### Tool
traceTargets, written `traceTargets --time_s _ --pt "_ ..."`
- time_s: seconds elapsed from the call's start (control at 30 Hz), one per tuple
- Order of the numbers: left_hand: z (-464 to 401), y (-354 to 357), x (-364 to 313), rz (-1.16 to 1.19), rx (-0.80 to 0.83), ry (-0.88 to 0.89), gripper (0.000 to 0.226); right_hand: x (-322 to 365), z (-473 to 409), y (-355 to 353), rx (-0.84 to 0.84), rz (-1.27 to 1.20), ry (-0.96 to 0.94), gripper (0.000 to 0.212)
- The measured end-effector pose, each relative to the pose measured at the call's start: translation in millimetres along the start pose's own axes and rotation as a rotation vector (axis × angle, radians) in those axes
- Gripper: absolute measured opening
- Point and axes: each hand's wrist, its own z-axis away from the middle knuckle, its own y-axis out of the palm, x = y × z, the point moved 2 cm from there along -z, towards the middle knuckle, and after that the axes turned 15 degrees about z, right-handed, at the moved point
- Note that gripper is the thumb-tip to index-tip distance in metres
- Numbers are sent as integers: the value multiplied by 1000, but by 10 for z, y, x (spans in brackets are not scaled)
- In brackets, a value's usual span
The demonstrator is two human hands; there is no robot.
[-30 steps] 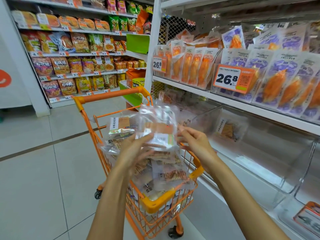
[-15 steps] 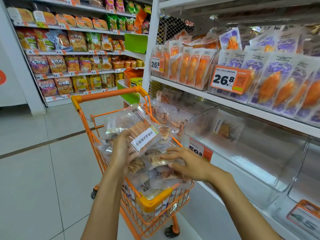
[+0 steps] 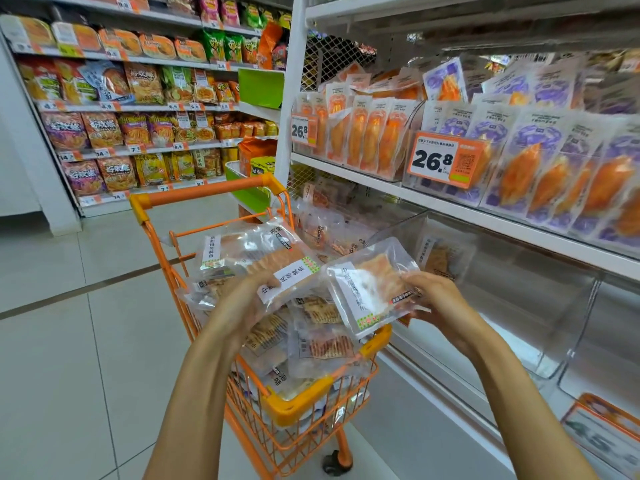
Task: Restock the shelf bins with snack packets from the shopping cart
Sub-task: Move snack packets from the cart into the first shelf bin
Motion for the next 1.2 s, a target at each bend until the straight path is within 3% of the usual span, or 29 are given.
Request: traceTargets --time_s 0.1,0.27,0.33,0.43,0.57,0.63,0.73,0.8,0.9,0.97,1.03,1.1,1.2 --pt "-55 -78 -5 -79 -60 39 32 -29 41 -22 75 -65 27 14" --pt "-55 -32 11 -254 -85 74 10 11 91 -83 42 -157 -97 20" --pt "-16 31 25 -352 -73 76 16 80 102 -57 68 -118 -143 28" --pt "31 163 119 -271 -22 59 16 196 100 138 -19 77 -202 33" --pt "89 287 247 -4 69 -25 33 231 51 422 -223 211 -293 41" --pt "98 333 246 29 94 -33 35 245 37 510 -248 343 -320 48" --pt "113 333 173 -11 102 75 24 347 63 665 -262 343 -369 49" --pt "100 249 87 -105 15 225 30 475 46 789 -293 389 -411 48" --pt "52 -72 -122 -110 -284 465 49 696 -171 989 -352 406 -403 41" --pt "-8 -383 -231 -52 -530 559 58 807 -435 1145 -283 405 -316 30" --pt "-27 -665 -285 41 -728 582 46 844 -710 1401 -141 524 -263 23" --pt "-39 -823 -288 130 -789 567 34 843 -896 1651 -72 587 -241 34" --pt "-74 -888 -285 165 -736 544 28 804 -1089 1879 -72 627 -189 49"
